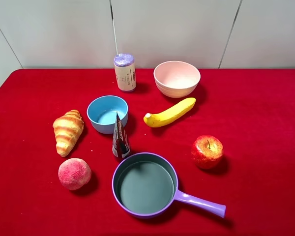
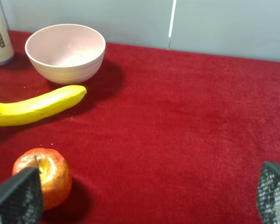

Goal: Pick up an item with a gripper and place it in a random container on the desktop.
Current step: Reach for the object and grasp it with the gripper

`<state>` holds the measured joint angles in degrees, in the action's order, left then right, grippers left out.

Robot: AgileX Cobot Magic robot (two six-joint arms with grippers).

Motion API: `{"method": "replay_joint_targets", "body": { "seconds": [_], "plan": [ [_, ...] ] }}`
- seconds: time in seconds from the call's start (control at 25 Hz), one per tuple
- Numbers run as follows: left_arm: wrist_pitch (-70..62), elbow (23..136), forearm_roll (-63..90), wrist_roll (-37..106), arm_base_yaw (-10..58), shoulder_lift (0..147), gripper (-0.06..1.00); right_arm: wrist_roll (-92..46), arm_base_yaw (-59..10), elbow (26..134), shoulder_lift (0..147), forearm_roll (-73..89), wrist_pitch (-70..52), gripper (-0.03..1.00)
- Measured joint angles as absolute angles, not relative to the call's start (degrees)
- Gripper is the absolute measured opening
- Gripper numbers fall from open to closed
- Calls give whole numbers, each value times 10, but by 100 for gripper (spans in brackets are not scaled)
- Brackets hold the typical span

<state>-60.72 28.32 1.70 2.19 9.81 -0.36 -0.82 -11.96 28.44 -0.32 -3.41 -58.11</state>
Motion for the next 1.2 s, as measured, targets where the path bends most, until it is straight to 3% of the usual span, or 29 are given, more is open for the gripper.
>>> {"method": "replay_joint_targets", "body": {
  "seconds": [1.2],
  "plan": [
    [-607, 283, 17, 22, 98, -4, 99, -8, -120, 284, -3, -34, -581, 69]
  ]
}}
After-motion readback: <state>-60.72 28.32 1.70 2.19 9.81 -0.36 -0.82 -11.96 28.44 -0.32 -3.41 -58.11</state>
